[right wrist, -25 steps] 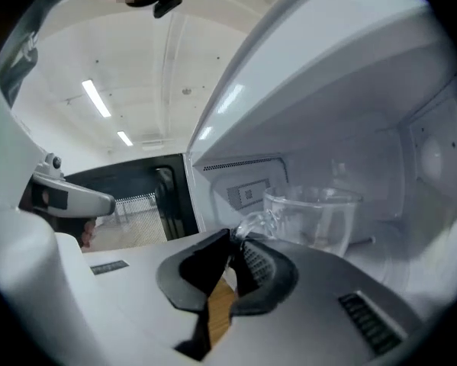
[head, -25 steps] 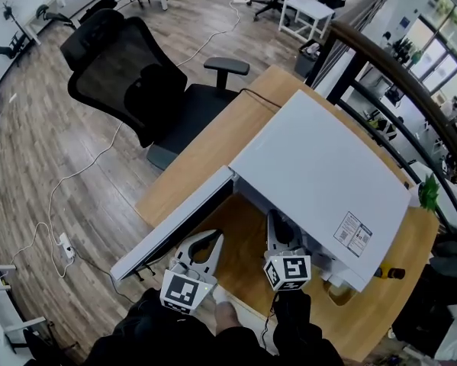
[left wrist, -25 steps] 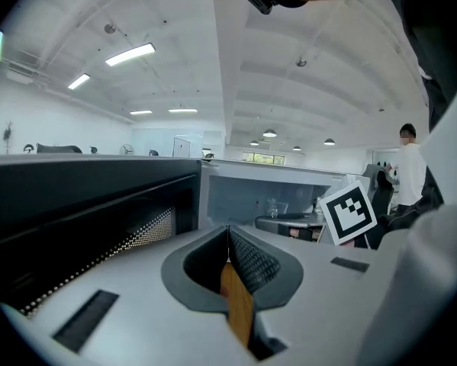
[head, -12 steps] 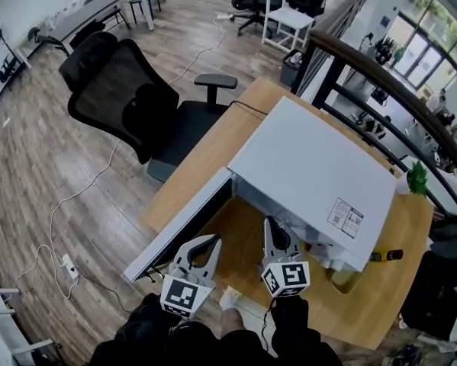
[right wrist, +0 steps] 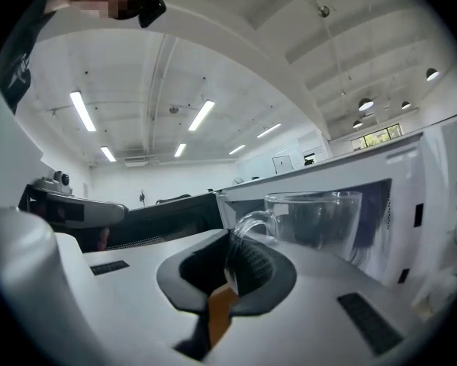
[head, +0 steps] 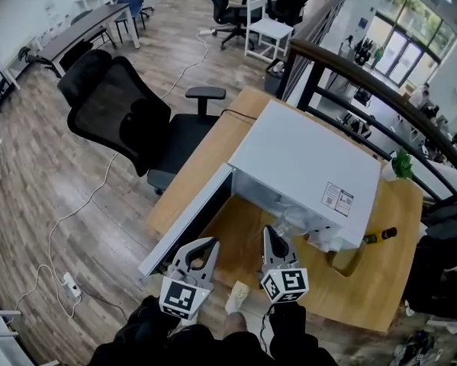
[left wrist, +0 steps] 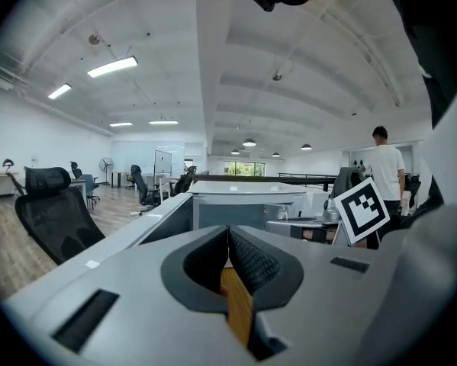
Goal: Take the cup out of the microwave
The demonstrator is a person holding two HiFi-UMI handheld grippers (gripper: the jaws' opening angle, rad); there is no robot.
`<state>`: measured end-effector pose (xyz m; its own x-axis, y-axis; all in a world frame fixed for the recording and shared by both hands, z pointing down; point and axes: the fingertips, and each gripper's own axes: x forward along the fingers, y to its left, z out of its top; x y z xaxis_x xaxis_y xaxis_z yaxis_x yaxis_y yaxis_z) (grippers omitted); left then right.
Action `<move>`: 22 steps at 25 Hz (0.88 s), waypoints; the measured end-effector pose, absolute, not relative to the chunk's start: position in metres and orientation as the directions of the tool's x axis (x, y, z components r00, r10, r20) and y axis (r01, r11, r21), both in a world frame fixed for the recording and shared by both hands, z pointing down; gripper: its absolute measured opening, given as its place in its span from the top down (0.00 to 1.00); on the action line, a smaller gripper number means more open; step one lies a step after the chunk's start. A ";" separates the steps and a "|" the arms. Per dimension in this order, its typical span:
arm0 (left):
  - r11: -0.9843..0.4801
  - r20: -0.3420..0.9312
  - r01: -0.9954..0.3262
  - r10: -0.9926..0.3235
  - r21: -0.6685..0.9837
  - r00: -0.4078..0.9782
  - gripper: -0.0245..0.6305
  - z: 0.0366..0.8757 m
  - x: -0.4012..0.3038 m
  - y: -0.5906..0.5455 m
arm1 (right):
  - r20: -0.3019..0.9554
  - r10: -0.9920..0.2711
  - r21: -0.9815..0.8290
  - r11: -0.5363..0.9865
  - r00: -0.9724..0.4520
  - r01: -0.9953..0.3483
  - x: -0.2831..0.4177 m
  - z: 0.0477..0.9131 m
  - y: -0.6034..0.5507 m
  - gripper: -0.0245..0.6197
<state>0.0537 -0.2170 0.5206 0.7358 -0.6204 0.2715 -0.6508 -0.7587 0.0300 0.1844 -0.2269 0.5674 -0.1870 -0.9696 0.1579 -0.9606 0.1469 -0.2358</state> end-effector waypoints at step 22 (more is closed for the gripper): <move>-0.883 0.115 -0.467 -0.469 -0.047 0.876 0.93 0.430 0.042 -0.132 | 0.036 -0.997 -0.087 -0.064 0.061 -0.994 0.168 0.445 -0.079 0.94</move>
<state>0.0423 -0.1317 0.4298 0.8757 -0.4689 0.1151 -0.4667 -0.8831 -0.0471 0.1675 -0.0787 0.4451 0.0610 -0.9975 0.0360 -0.9942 -0.0640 -0.0866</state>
